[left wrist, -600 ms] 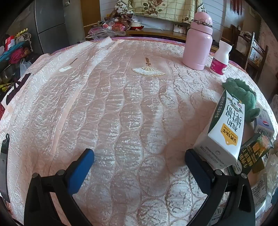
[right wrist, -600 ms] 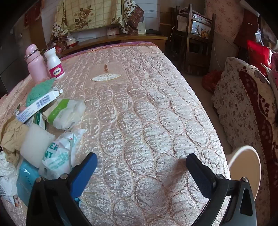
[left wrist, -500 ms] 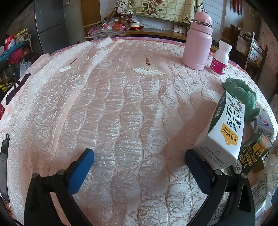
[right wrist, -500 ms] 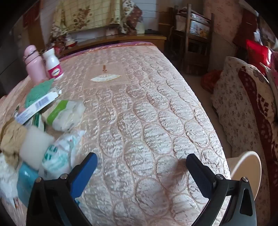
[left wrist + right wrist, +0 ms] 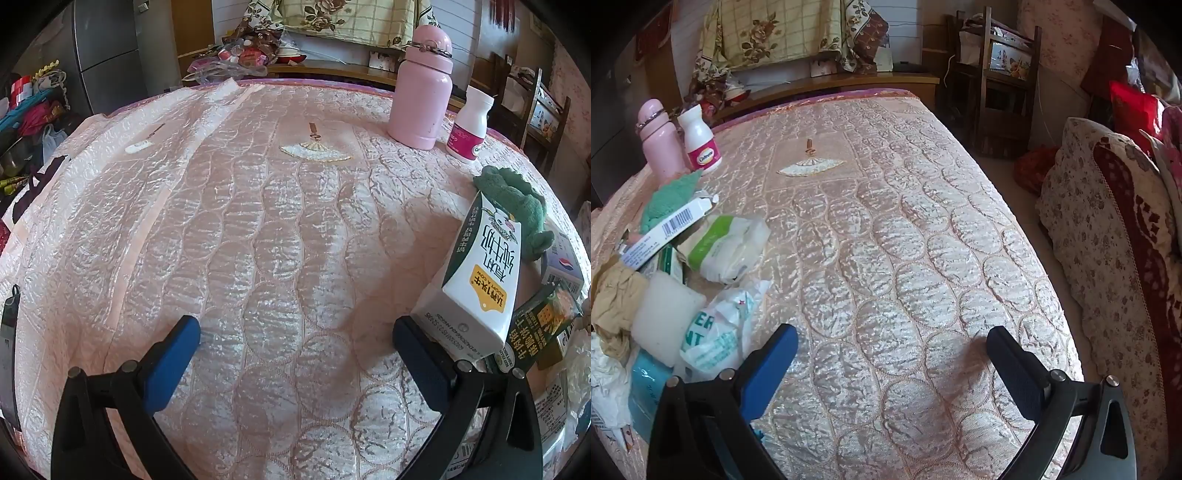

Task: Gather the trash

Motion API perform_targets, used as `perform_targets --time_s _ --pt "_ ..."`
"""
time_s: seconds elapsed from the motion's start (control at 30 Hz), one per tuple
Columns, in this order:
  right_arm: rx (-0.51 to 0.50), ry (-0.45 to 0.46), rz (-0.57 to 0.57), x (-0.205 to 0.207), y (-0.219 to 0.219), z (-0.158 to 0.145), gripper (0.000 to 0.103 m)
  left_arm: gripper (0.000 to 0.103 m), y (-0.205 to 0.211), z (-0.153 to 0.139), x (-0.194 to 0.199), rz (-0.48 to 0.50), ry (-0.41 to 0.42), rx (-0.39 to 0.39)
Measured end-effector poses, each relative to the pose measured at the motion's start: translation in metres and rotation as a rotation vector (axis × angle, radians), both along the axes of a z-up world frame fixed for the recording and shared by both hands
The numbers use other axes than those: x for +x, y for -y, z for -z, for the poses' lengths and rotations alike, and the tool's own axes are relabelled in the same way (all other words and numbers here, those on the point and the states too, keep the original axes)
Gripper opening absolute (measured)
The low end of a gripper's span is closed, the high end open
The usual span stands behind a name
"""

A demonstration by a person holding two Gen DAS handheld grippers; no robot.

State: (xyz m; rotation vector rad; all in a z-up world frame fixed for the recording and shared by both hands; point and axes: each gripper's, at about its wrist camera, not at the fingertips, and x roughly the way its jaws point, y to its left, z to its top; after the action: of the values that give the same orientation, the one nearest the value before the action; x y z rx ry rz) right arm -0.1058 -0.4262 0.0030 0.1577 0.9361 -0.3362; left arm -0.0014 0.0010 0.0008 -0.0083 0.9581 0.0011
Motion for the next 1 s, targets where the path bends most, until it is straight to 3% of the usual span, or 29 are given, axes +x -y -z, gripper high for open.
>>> perform_targets --time_s 1.0 --pt "0.001 0.001 0.000 -0.0003 0.0001 0.0001 0.103 0.103 0.0004 0.0003 0.0001 0.001 0.000 0.001"
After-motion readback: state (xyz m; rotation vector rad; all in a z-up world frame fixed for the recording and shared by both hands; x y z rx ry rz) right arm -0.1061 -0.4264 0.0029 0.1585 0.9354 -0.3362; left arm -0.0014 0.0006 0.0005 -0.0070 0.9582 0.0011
